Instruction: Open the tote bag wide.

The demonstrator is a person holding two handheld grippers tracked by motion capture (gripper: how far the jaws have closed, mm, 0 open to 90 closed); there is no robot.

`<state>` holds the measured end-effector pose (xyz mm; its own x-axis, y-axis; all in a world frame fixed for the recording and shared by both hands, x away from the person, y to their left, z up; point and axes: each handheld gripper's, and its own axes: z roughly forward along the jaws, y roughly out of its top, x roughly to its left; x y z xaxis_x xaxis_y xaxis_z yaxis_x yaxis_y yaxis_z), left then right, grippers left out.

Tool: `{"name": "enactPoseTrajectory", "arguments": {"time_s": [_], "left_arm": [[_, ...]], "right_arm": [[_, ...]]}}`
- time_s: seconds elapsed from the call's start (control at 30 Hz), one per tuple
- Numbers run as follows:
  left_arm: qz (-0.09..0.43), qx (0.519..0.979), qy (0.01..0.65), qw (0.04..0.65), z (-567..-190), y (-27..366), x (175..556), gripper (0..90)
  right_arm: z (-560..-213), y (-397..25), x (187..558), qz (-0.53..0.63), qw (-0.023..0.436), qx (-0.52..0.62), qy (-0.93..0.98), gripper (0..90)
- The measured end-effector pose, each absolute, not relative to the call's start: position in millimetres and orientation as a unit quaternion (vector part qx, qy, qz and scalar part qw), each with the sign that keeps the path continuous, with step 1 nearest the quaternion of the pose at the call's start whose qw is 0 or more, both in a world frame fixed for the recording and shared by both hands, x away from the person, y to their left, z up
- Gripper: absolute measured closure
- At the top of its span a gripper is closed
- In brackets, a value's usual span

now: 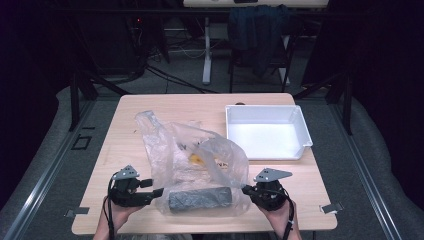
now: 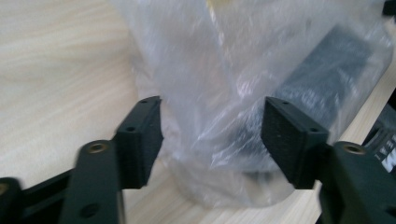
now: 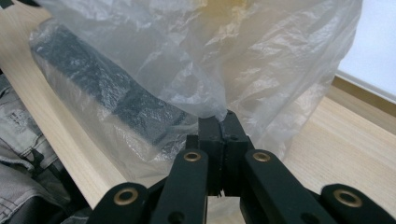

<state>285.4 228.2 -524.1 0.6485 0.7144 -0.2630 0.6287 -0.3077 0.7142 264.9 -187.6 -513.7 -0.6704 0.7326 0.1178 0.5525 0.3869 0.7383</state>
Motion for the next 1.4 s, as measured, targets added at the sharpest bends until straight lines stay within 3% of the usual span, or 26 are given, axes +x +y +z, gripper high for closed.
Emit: {"name": "enactPoseTrajectory", "arguments": {"time_s": [0.1, 0.3, 0.37, 0.43, 0.6, 0.83, 1.0, 1.03, 1.07, 1.13, 1.2, 1.27, 1.37, 1.4], "left_arm": [[0.060, 0.800, 0.426, 0.418, -520.4, 222.6, 290.6, 34.7], [0.041, 0.812, 0.405, 0.418, -531.0, 212.4, 297.4, 76.2], [0.039, 0.820, 0.388, 0.419, -530.3, 211.6, 288.8, 85.8], [0.034, 0.823, 0.383, 0.418, -531.0, 211.7, 280.4, 89.1], [0.023, 0.830, 0.386, 0.402, -543.9, 217.2, 267.1, 89.7], [0.036, 0.826, 0.409, 0.386, -562.2, 221.2, 278.2, 89.8], [0.065, 0.811, 0.421, 0.401, -557.9, 221.5, 297.0, 89.7], [0.068, 0.806, 0.422, 0.411, -557.2, 221.6, 302.4, 89.7], [0.066, 0.804, 0.422, 0.414, -556.4, 222.6, 305.4, 89.6], [0.061, 0.798, 0.421, 0.426, -555.8, 225.8, 309.7, 88.9], [0.053, 0.797, 0.422, 0.430, -554.6, 229.2, 310.8, 85.5], [0.051, 0.796, 0.419, 0.435, -552.4, 231.7, 309.4, 82.5], [0.051, 0.795, 0.416, 0.439, -546.2, 233.4, 306.0, 79.4], [0.051, 0.795, 0.417, 0.438, -544.8, 233.4, 304.9, 75.1]], "right_arm": [[-514.9, -187.9, 263.7, 0.393, 0.115, 0.391, 0.824, 90.0], [-509.6, -189.9, 257.1, 0.406, 0.116, 0.387, 0.820, 90.0], [-509.6, -192.9, 256.5, 0.407, 0.114, 0.393, 0.817, 90.0], [-513.2, -197.2, 258.5, 0.409, 0.107, 0.403, 0.812, 90.0], [-529.6, -205.2, 268.8, 0.388, 0.086, 0.438, 0.806, 90.0], [-550.5, -204.7, 281.7, 0.357, 0.071, 0.469, 0.805, 90.0], [-547.8, -205.6, 277.4, 0.355, 0.094, 0.463, 0.807, 88.4], [-545.0, -206.5, 273.8, 0.365, 0.095, 0.456, 0.806, 81.9], [-541.4, -206.7, 270.3, 0.375, 0.107, 0.447, 0.805, 66.6], [-533.4, -206.7, 265.4, 0.393, 0.116, 0.425, 0.807, 53.0], [-523.7, -202.9, 261.5, 0.410, 0.130, 0.402, 0.808, 43.9], [-517.7, -196.9, 259.8, 0.424, 0.138, 0.384, 0.809, 41.3], [-515.7, -184.8, 261.1, 0.420, 0.138, 0.361, 0.821, 47.4], [-517.6, -180.1, 262.1, 0.414, 0.135, 0.354, 0.827, 57.9]]}}
